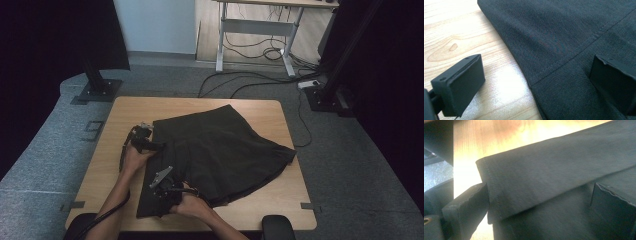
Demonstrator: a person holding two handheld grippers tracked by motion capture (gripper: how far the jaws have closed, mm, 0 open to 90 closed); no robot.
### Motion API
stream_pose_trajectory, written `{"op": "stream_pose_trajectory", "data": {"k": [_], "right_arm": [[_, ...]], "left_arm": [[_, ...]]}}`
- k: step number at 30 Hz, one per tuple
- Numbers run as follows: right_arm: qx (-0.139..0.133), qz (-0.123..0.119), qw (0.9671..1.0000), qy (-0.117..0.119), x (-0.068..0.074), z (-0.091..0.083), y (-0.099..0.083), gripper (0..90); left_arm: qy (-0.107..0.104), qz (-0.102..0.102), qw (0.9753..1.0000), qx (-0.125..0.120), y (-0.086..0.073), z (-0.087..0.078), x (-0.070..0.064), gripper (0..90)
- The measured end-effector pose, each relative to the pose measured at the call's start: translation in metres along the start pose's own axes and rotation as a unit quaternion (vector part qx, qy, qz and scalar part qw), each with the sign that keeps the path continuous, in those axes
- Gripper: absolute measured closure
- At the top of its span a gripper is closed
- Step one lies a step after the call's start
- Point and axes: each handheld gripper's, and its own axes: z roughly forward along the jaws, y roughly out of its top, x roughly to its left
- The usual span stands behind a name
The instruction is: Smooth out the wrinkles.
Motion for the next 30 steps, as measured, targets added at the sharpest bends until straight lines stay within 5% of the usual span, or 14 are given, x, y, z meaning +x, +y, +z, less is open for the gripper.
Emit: {"op": "stream_pose_trajectory", "data": {"k": [6, 10, 20, 23, 26, 27, 28, 29, 30], "right_arm": [[0.001, -0.025, 0.9996, -0.012, 0.008, 0.007, 0.0, 0.0], [0.012, -0.065, 0.9972, -0.035, 0.016, 0.011, -0.001, 0.0], [0.014, -0.05, 0.9977, -0.044, 0.02, 0.01, 0.0, 4.4], [0.009, -0.042, 0.9978, -0.05, 0.015, 0.003, 0.0, 19.1], [0.008, -0.04, 0.9977, -0.054, 0.012, 0.0, -0.001, 30.0], [0.006, -0.035, 0.9976, -0.06, 0.008, -0.004, -0.001, 43.1], [0.006, -0.035, 0.9976, -0.06, 0.008, -0.004, -0.001, 43.1], [0.005, -0.032, 0.9974, -0.064, 0.006, -0.005, -0.002, 50.6], [0.003, -0.032, 0.9973, -0.066, 0.004, -0.007, -0.003, 57.3]], "left_arm": [[-0.001, 0.0, 1.0, 0.0, 0.0, 0.0, 0.0, 0.0], [-0.001, 0.0, 1.0, 0.0, 0.0, 0.0, 0.0, 0.0], [-0.003, 0.001, 1.0, -0.008, -0.001, -0.002, 0.0, 3.1], [-0.014, 0.008, 0.9997, -0.02, -0.002, -0.004, 0.0, 16.4], [-0.022, 0.009, 0.9994, -0.026, -0.002, -0.004, 0.001, 20.2], [-0.031, 0.005, 0.999, -0.034, -0.001, -0.004, 0.004, 26.6], [-0.031, 0.005, 0.999, -0.034, -0.001, -0.004, 0.004, 34.3], [-0.026, -0.006, 0.9989, -0.039, -0.001, -0.005, 0.005, 34.3], [-0.024, -0.006, 0.9989, -0.04, -0.001, -0.005, 0.006, 45.1]]}}
